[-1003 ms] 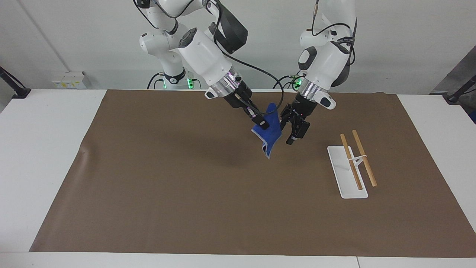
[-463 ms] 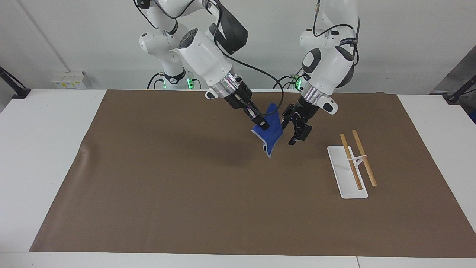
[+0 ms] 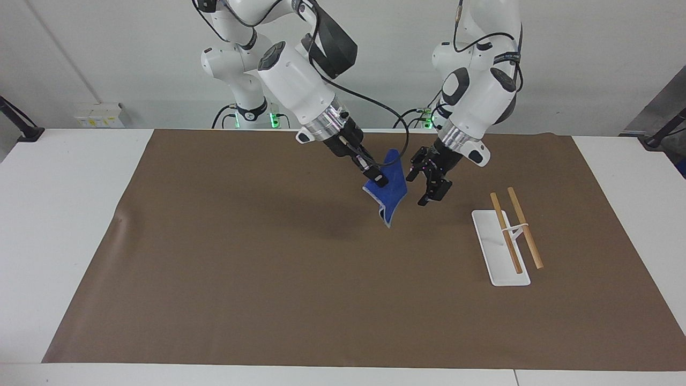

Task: Right arm passes towel to left arm to hang
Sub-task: 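Move the left gripper toward the towel held by the right gripper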

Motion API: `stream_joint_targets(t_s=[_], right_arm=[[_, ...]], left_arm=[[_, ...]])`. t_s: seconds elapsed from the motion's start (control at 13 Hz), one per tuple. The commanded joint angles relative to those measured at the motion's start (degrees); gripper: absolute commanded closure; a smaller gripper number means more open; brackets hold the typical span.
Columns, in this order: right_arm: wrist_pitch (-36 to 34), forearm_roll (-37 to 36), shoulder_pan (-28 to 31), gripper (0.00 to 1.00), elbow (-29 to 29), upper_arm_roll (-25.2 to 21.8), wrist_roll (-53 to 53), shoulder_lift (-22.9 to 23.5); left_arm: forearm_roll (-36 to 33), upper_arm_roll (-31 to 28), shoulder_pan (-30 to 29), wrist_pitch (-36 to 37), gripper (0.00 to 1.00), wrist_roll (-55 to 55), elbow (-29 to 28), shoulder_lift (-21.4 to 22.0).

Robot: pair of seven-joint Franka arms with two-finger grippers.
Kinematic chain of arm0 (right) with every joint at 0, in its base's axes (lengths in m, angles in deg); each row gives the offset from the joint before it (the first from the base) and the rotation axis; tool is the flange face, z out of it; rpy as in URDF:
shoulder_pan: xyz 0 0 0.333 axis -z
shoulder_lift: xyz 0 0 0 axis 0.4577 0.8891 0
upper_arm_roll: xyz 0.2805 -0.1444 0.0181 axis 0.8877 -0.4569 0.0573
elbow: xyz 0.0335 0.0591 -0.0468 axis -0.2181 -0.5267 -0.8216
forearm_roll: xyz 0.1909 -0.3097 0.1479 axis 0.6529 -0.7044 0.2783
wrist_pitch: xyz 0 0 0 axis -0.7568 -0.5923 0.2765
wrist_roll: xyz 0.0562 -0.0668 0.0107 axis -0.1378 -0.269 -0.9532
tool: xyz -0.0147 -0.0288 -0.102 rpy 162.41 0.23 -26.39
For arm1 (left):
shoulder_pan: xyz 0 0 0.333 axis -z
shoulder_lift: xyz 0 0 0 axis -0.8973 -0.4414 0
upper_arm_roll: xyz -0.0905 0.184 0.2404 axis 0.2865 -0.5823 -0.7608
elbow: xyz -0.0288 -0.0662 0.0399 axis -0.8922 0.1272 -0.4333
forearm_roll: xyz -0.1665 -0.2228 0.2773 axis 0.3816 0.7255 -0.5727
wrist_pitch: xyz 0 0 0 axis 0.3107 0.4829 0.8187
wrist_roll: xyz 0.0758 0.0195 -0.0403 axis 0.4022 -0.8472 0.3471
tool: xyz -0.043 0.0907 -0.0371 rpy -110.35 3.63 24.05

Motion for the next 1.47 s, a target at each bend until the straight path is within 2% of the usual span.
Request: stream_joint_targets(t_s=[0.0,0.31,0.77,1.16,1.39], right_arm=[[-0.5,1.0,0.3,1.00,0.4,0.5,1.0,0.3],[-0.7,1.0,0.3,1.00,0.3,0.5,1.0,0.3],[-1.1,0.8,0.4,1.00,0.3,0.4,0.8,0.3],[-1.1,0.6,0.4,1.00,0.3,0.4,0.7,0.3],[-1.1,0.6,0.4,1.00,0.3,0.4,0.7,0.3]], left_arm=[[1.2,0.0,1.5,-0.2,0.00,4.9,-0.7,1.4],[1.2,0.0,2.6,-6.2,0.00,12.6,-0.7,0.7],[1.3,-0.1,1.7,-18.0,0.00,12.8,-0.7,-1.0],[1.2,-0.2,1.8,-19.0,0.00,8.4,-0.7,-1.5],[1.2,-0.1,2.5,-18.3,0.08,0.4,-0.9,-1.5]])
